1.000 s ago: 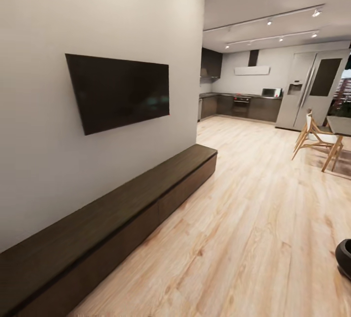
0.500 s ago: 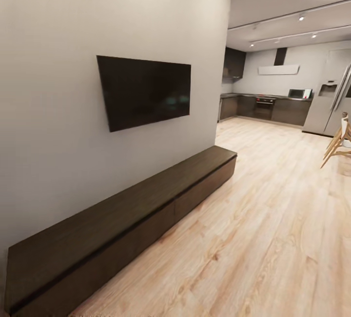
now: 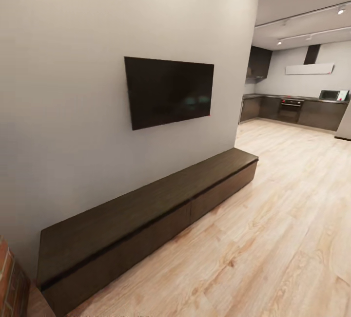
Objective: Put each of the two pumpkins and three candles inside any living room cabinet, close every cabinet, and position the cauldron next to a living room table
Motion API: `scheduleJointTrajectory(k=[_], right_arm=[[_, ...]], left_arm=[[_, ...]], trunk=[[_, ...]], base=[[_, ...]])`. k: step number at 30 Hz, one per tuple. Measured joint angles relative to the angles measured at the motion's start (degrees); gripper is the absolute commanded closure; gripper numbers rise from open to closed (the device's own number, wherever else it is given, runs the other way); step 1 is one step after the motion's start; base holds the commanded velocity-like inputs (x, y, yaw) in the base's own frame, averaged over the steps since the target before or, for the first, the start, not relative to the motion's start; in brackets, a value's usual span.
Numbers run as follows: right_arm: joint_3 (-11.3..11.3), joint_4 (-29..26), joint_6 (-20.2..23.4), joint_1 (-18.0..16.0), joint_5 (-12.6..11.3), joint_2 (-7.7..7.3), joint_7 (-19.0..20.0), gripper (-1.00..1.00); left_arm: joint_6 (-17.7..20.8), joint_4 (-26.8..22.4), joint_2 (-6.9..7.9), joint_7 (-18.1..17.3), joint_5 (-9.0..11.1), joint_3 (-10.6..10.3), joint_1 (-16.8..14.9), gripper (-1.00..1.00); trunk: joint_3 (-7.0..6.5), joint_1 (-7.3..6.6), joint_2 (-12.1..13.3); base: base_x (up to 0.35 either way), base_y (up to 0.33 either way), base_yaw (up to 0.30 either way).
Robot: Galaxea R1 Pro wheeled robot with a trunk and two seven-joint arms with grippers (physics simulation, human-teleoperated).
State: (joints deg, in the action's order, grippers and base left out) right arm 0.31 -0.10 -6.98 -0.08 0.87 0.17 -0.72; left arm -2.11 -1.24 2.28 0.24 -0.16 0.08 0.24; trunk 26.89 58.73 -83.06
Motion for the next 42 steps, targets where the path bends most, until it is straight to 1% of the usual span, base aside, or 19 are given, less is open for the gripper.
scheduleJointTrajectory(k=[42], right_arm=[[0.0, 0.0, -0.22, 0.0, 0.01, -0.07, 0.0, -1.0]], left_arm=[[0.0, 0.0, 0.0, 0.0, 0.0, 0.0, 0.0, -1.0]], trunk=[[0.0, 0.0, 0.0]], base=[[0.0, 0.0, 0.263]])
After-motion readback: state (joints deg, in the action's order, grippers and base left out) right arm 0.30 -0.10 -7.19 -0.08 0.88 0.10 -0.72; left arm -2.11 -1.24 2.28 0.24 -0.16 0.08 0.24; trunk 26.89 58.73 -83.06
